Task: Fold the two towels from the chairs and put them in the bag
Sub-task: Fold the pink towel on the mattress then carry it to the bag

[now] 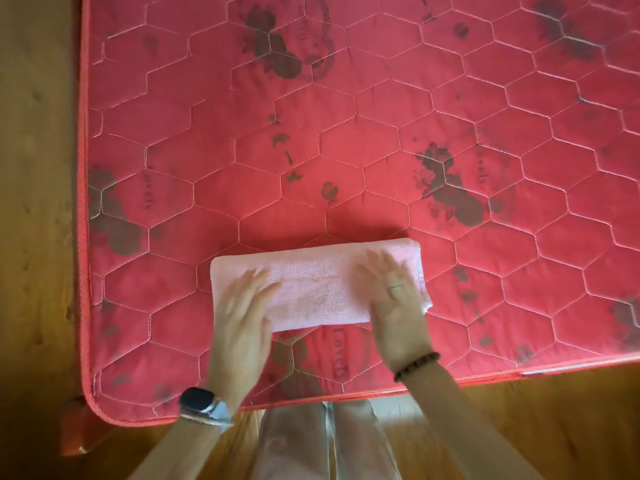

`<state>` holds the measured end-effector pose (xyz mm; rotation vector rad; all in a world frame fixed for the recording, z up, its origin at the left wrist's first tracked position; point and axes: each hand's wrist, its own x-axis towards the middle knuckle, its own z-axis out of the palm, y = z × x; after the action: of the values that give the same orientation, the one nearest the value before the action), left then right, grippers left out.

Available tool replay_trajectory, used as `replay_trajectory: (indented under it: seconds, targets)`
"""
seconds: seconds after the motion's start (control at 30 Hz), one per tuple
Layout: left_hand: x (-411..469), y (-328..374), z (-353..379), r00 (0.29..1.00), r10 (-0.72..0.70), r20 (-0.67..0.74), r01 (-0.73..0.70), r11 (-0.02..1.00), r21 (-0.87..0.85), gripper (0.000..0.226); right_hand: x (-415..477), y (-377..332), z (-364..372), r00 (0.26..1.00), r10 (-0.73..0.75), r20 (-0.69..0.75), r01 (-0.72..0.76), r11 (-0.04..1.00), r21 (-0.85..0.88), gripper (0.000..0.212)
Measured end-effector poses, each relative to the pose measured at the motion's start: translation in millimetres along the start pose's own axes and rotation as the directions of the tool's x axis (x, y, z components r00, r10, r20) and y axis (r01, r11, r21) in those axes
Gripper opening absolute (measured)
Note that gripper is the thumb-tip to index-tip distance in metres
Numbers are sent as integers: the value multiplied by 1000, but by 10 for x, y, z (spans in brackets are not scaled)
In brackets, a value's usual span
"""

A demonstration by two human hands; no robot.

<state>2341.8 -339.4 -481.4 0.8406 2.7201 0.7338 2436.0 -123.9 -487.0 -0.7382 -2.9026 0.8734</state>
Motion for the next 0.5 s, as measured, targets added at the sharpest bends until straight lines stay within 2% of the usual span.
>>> replay_trajectory:
  seconds: [0.03,0.1,0.27,0.5]
  targets:
    - [40,116,90,999,18,32,-18,1000,15,59,1,-118,117,994,-104,47,105,994,-17,44]
    - [101,257,298,995,57,87,-66,994,92,60,15,-206,359,973,-203,111,212,975,-70,47]
    - [102,179,704,991,1,136,-44,947,318,59,88,-70,643,957,-219,191,266,925,-270,53]
    - [111,67,723,993,40,109,-75,936,345,57,156,23,627,946,-235,224,302,890,-342,56]
